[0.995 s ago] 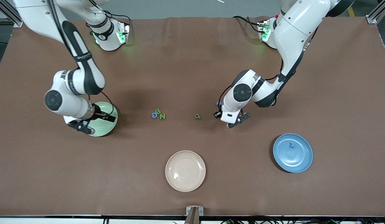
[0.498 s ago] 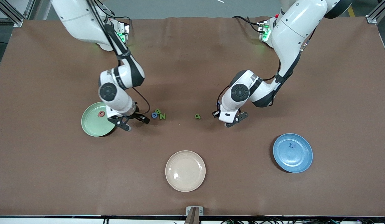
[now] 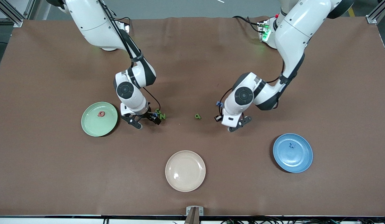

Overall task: Sort upper and lower case letters into plates
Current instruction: 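Grasp the green u with the left gripper while the right gripper grasps the blue c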

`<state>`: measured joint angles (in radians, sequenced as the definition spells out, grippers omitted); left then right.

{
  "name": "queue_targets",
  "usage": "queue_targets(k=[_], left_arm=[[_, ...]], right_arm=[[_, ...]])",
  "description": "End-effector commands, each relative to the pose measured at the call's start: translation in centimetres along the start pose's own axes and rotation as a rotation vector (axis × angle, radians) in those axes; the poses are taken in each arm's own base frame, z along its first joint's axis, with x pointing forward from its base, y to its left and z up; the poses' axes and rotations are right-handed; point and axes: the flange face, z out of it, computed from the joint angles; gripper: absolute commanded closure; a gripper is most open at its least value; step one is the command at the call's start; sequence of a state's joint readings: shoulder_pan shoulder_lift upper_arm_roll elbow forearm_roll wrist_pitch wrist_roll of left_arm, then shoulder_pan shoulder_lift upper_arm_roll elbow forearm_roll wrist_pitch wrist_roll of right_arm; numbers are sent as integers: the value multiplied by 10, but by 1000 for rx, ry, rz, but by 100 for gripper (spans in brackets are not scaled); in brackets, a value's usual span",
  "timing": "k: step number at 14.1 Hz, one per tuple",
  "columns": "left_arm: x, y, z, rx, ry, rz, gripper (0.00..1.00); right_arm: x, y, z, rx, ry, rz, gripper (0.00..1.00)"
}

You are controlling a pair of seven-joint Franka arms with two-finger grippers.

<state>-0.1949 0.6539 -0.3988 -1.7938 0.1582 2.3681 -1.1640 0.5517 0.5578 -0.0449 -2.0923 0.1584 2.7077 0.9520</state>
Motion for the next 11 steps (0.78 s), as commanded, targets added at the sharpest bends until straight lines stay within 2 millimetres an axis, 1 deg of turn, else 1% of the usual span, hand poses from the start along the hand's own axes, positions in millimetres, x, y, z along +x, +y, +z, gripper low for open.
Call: queue_targets(k=[1,2,3,4,6,7,9,11], left_arm=[[65,-14,-61,22,26,66,98],[92,-28,-74,26,25,112,98],[113,-43,-83,32,22,160,98],[136,-62,-87,45,27,201,98],[188,-112,-94,81,60,307,98],[207,-133,-95,83,58,335,98],[232,-165,-91,83,51,406,97],[251,-190,-83,102,44,459,94]], right_arm=[[-12,-5,4,-9,-6,24,1],[-15,-6,5,-12,-9,19,3],[-15,-5,5,-15,-11,21,3],[-15,-6,3,-15,-12,22,5],[-16,-6,-5,-38,-32,18,5],[-16,-7,-11,-40,-36,17,6],[-17,-7,-16,-49,-45,17,8],[-17,-7,-18,-51,-48,18,10]])
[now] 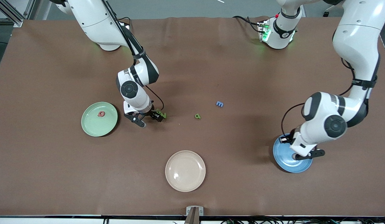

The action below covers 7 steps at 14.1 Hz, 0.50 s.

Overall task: Sort upper and lower case letters into plates
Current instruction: 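Place the u on the blue plate while the right gripper carries the c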

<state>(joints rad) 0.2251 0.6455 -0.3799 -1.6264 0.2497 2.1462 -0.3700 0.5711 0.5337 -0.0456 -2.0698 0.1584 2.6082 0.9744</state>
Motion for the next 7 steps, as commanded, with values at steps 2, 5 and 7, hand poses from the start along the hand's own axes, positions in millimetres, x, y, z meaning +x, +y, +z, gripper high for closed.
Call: queue_targets(k=[2,5,7], left_arm=[[11,-37,23,41,9,73,89],[14,-43,33,35,22,70,87],[14,-41,35,33,22,72,84]], right_arm=[[-7,2,-10,-8,-11,15,13],[-7,2,-7,-11,-12,17,27],[-8,2,-6,-13,-12,17,36]])
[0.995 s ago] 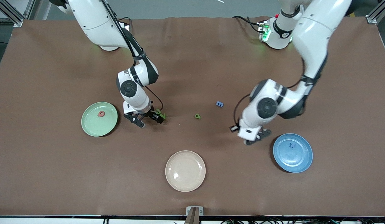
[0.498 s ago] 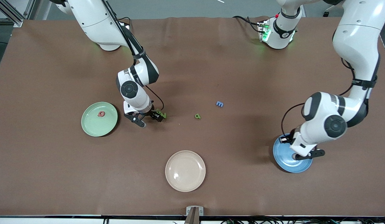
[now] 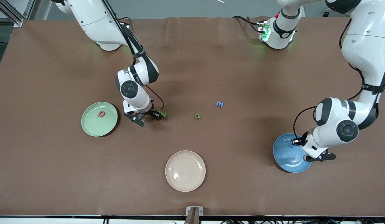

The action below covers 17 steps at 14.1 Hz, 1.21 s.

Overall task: Sort upper and lower case letters into plates
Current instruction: 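Place the u on the blue plate while the right gripper carries the c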

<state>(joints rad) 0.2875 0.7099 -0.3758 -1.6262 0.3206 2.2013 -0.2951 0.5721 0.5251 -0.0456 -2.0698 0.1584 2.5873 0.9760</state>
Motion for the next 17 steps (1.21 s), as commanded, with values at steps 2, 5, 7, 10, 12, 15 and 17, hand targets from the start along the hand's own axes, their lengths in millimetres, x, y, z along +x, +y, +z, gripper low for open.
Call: queue_targets(k=[2,5,7,10,12,15,17], left_arm=[[2,2,0,6,12,20,66],[2,3,-1,9,13,20,0],[0,14,-6,9,12,19,0],[-19,46,-17,6,-55,61,0],[-37,79,-24,-2,-94,55,0],[-80,144,-34,-18,-108,94,0],[-106,181,-33,-22,-124,52,3]], right_arm=[[-9,1,-2,-6,-6,12,51],[-9,1,-2,-6,-6,5,86],[-2,5,-8,-22,-13,6,100],[39,24,-48,-51,-44,-65,100],[81,59,-86,-53,-82,-136,100],[146,135,-119,-37,-134,-266,100],[173,172,-117,-23,-139,-318,100]])
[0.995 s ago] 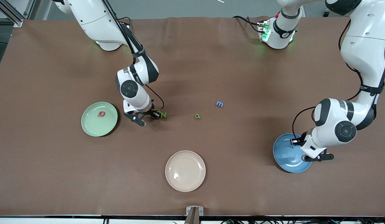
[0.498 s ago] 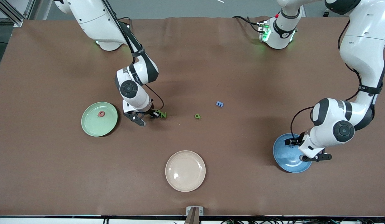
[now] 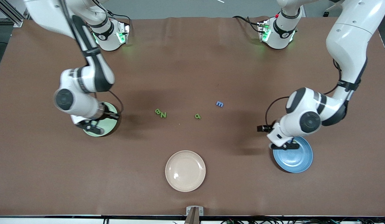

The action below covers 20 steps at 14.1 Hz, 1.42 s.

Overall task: Sort upper and lower case letters into plates
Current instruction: 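Place the u on the blue plate while the right gripper carries the c, then release the c on the green plate while the left gripper reaches the e, then grasp the blue e with the left gripper while the right gripper grasps the B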

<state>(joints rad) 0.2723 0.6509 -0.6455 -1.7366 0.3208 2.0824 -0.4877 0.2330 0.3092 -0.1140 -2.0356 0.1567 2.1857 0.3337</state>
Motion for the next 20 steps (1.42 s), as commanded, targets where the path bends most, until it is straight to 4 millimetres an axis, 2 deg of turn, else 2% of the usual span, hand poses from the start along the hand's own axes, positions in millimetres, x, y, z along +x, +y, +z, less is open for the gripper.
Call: queue_targets(k=[1,3,4,5,7,10,11,12,13,14,15,17,19,20], left_arm=[[-33,36,5,16,-6,-69,3],[-51,64,19,-20,9,-126,5],[-61,82,27,-24,10,-154,12],[-70,99,33,-20,2,-178,20],[-85,127,47,-16,-19,-266,22],[-95,151,59,-37,-22,-395,27],[-104,164,66,-45,-24,-448,29],[-108,170,70,-60,-20,-494,30],[-111,172,74,-69,-19,-529,31],[-114,172,78,-81,-18,-546,31],[-120,173,85,-89,-20,-552,32],[-129,171,95,-106,-22,-560,33],[-131,167,100,-103,-29,-565,35],[-132,165,102,-100,-34,-571,36]], right_arm=[[6,43,9,11,-15,-62,100],[8,52,14,13,-12,-62,100],[8,54,20,15,2,-57,100],[7,55,34,15,1,-51,100],[4,50,57,8,8,-58,99],[2,46,80,-6,-18,-64,98],[2,45,86,-10,-24,-64,97],[2,45,88,-10,-21,-63,93],[3,45,88,-10,-21,-62,63],[3,44,87,-10,-24,-59,18],[3,44,84,-9,-24,-57,0],[2,35,62,-5,-44,-55,0],[-8,-1,35,-1,-49,13,0],[-18,-25,32,-7,-39,58,0]])
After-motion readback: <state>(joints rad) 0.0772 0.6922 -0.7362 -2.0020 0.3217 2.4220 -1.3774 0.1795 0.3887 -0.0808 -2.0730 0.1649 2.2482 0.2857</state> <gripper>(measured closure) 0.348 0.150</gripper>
